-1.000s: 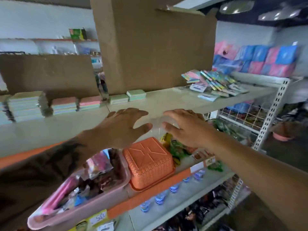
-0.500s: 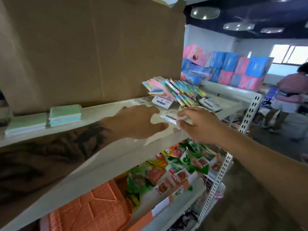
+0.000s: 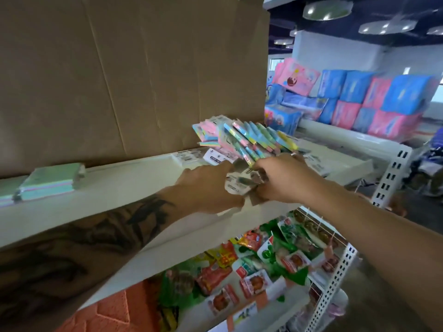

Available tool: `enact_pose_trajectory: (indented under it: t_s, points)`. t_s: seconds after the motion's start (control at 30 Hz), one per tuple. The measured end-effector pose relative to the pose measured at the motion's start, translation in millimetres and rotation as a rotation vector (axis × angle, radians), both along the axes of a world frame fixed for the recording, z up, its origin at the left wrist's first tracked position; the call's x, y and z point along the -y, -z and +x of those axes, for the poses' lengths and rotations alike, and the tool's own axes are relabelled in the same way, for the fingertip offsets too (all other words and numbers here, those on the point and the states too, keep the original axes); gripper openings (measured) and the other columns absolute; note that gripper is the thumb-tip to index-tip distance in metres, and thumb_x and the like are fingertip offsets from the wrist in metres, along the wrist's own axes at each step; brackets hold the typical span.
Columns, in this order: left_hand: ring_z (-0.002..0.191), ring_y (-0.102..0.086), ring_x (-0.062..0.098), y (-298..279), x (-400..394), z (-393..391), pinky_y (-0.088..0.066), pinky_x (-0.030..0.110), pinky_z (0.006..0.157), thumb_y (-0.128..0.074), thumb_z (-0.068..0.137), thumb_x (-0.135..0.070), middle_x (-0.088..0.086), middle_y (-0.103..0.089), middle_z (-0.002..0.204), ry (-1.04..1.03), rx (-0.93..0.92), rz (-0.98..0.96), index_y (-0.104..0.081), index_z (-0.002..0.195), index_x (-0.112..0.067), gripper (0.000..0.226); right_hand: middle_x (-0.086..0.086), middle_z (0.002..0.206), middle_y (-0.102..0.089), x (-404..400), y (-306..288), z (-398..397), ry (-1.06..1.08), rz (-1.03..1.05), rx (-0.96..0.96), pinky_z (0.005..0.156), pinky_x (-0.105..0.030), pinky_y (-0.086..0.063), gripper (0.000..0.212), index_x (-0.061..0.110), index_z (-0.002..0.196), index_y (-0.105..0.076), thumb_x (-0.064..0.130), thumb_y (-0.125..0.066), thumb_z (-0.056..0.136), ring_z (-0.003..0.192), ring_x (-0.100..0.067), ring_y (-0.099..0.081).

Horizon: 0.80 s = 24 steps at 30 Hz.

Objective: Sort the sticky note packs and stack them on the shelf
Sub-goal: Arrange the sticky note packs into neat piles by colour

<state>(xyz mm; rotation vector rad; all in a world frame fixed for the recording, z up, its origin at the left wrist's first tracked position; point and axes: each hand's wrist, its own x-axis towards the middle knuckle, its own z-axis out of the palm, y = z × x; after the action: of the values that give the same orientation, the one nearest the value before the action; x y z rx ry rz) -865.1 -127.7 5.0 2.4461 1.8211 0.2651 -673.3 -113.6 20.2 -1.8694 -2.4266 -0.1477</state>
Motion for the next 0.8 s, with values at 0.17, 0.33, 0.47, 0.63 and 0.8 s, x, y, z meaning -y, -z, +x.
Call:
enact_pose_trajectory:
  t_s: [0.17, 0.33, 0.47, 0.63, 0.8]
  points:
    - [0.097, -0.057, 0.023, 2, 8, -1, -0.049, 0.035, 0.085, -0.069, 0.078, -0.067, -0.003, -0.064, 0.119, -0.154, 0.086, 0.030, -0.041, 0.137, -0.038, 0.071, 0.001, 0.072, -0.052, -5, 0, 1, -0.162, 0.181, 0.246, 0.092, -0.045, -0.032, 0.015, 0.021, 0.079, -0.059, 0.033, -0.059, 0.088, 0.086, -0.029, -0.052]
    - [0.095, -0.060, 0.026, 4, 28, -20, -0.053, 0.040, 0.087, -0.073, 0.076, -0.059, -0.003, -0.068, 0.109, -0.317, 0.182, 0.076, -0.047, 0.130, -0.037, 0.064, -0.001, 0.073, -0.060, 7, 6, -8, -0.352, 0.445, 0.245, 0.080, -0.037, -0.039, 0.011, 0.022, 0.102, -0.063, 0.024, -0.060, 0.091, 0.081, -0.031, -0.065]
    - [0.094, -0.062, 0.023, 7, 54, -50, -0.056, 0.042, 0.083, -0.077, 0.075, -0.055, 0.000, -0.068, 0.108, -0.420, 0.241, 0.112, -0.047, 0.127, -0.036, 0.063, -0.002, 0.058, -0.062, 14, 10, -31, -0.396, 0.610, 0.255, 0.059, -0.031, -0.023, 0.013, 0.022, 0.084, -0.069, 0.024, -0.076, 0.073, 0.055, -0.029, -0.063]
    - [0.090, -0.064, 0.019, 4, 98, -99, -0.057, 0.039, 0.077, -0.080, 0.077, -0.051, -0.002, -0.068, 0.105, -0.512, 0.257, 0.179, -0.049, 0.127, -0.033, 0.062, -0.005, 0.057, -0.063, 24, 12, -75, -0.597, 0.700, 0.097, 0.060, -0.031, -0.021, 0.010, 0.017, 0.084, -0.071, 0.020, -0.072, 0.075, 0.052, -0.030, -0.060]
    - [0.084, -0.063, 0.018, 1, 145, -163, -0.056, 0.037, 0.074, -0.077, 0.073, -0.057, -0.001, -0.070, 0.106, -0.651, 0.226, 0.181, -0.049, 0.124, -0.038, 0.061, -0.003, 0.049, -0.059, 46, 7, -139, -0.774, 0.734, -0.017, 0.058, -0.027, -0.019, 0.019, 0.015, 0.071, -0.066, 0.015, -0.082, 0.060, 0.039, -0.030, -0.051]
